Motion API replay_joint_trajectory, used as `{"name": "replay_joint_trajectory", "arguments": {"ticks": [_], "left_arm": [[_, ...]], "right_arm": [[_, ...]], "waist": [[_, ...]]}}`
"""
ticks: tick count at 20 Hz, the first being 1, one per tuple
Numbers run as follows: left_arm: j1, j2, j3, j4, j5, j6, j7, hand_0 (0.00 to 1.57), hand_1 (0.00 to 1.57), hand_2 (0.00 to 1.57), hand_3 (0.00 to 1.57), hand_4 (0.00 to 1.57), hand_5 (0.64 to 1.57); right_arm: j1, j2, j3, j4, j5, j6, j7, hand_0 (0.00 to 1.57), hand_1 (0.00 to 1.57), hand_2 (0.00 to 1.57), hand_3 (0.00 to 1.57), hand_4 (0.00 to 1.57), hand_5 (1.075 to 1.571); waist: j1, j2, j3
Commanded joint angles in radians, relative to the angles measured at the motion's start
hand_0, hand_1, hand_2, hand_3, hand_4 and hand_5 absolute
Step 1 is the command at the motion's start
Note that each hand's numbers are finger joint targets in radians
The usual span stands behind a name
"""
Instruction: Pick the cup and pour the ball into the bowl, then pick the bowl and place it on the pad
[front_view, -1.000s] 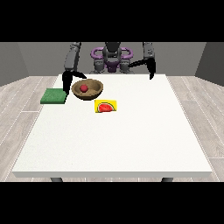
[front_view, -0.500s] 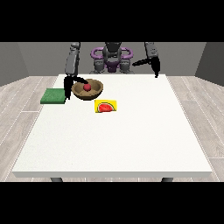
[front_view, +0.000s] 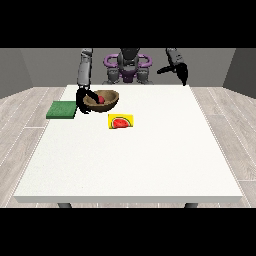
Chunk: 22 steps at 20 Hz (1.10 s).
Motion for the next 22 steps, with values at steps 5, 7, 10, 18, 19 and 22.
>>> {"name": "replay_joint_trajectory", "arguments": {"ticks": [5,7,10,18,19,22], "left_arm": [[0.005,-0.015,-0.005,0.038,0.006,-0.009,0.018,0.00,0.00,0.00,0.00,0.82,1.497],[0.032,0.020,0.036,0.082,0.041,-0.049,-0.006,0.00,0.00,0.00,0.00,0.93,1.436],[0.068,0.023,0.076,0.153,0.045,-0.024,-0.017,0.00,0.00,0.00,0.00,0.97,1.423],[0.204,0.059,0.149,0.238,0.065,-0.020,-0.072,0.00,0.00,0.00,0.00,1.00,1.407],[0.153,0.071,0.152,0.227,0.069,-0.028,-0.050,0.00,0.00,0.00,0.00,1.00,1.410],[0.138,0.066,0.152,0.196,0.065,-0.022,-0.050,0.00,0.00,0.00,0.00,1.00,1.418]], "right_arm": [[0.046,-0.033,0.098,0.029,0.194,-0.307,0.231,1.57,1.57,1.57,1.38,0.91,1.563],[0.032,-0.051,0.128,-0.005,0.217,-0.308,0.343,1.57,1.57,1.57,1.18,0.89,1.567],[-0.039,-0.052,0.177,-0.057,0.240,-0.283,0.558,1.57,1.57,1.57,0.94,0.84,1.563],[-0.072,-0.127,0.210,-0.229,0.222,-0.113,0.824,1.57,1.57,1.57,0.74,0.81,1.567],[-0.105,-0.144,0.188,-0.241,0.205,-0.097,0.852,1.57,1.57,1.57,0.77,0.79,1.570],[-0.073,-0.155,0.165,-0.296,0.209,-0.104,0.839,1.57,1.57,1.57,0.77,0.79,1.570]], "waist": [[0.007,-0.033,0.0416],[-0.023,-0.097,0.0414],[-0.091,-0.188,0.0435],[-0.227,-0.317,0.0454],[-0.218,-0.281,0.0457],[-0.200,-0.234,0.0460]]}}
